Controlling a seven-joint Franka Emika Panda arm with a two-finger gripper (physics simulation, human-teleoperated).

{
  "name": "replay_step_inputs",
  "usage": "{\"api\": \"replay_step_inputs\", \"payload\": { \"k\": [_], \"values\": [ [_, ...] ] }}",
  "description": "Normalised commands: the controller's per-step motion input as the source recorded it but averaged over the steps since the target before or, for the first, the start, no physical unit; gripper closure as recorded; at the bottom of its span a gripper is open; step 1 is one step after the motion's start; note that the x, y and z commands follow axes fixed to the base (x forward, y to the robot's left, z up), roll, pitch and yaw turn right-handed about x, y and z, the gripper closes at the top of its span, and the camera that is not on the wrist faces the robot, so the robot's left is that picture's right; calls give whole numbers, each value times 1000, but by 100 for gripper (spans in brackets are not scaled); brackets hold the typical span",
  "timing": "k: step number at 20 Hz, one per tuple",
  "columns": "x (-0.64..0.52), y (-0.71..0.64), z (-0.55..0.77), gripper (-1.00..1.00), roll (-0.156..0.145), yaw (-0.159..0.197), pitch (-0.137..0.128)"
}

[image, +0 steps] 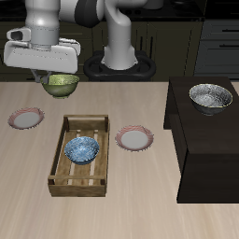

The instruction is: Place the green bowl onto the plate that is next to the blue bowl

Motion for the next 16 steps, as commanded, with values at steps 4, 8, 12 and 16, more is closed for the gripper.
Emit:
{"api": "replay_step_inputs", "payload": {
  "k": [4, 8, 12, 16],
  "values": [
    [-294, -99, -60, 100, 34, -13, -4],
    [-422, -176, -108, 100, 20, -46, -42],
    [-211, -251, -166, 100, -7, -10, -10],
    [-334, -196, -52, 100, -4, 41, -66]
  ]
}}
